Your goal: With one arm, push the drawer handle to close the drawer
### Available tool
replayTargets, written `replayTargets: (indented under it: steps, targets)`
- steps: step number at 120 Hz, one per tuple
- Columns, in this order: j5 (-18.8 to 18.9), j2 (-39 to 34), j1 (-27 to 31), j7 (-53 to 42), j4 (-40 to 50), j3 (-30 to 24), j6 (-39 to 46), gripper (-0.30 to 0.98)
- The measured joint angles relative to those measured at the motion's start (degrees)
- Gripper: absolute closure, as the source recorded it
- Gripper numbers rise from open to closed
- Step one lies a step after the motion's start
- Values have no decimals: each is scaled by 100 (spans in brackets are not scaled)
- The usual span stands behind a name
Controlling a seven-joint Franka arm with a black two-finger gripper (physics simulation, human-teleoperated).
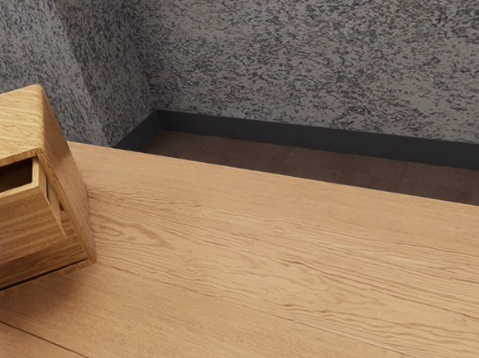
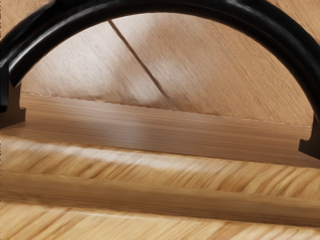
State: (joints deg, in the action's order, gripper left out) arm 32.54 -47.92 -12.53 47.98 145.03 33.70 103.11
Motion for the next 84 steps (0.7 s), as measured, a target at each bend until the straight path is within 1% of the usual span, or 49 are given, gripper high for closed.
replayTargets:
  steps: [10,32,40,84]
  targets:
    - [117,149,-236,9,-164,297,55,79]
    - [308,345,-520,22,-483,619,120,79]
    - [367,445,-731,23,-644,849,133,79]
    - [597,751,-1297,20,-1171,1528,247,79]
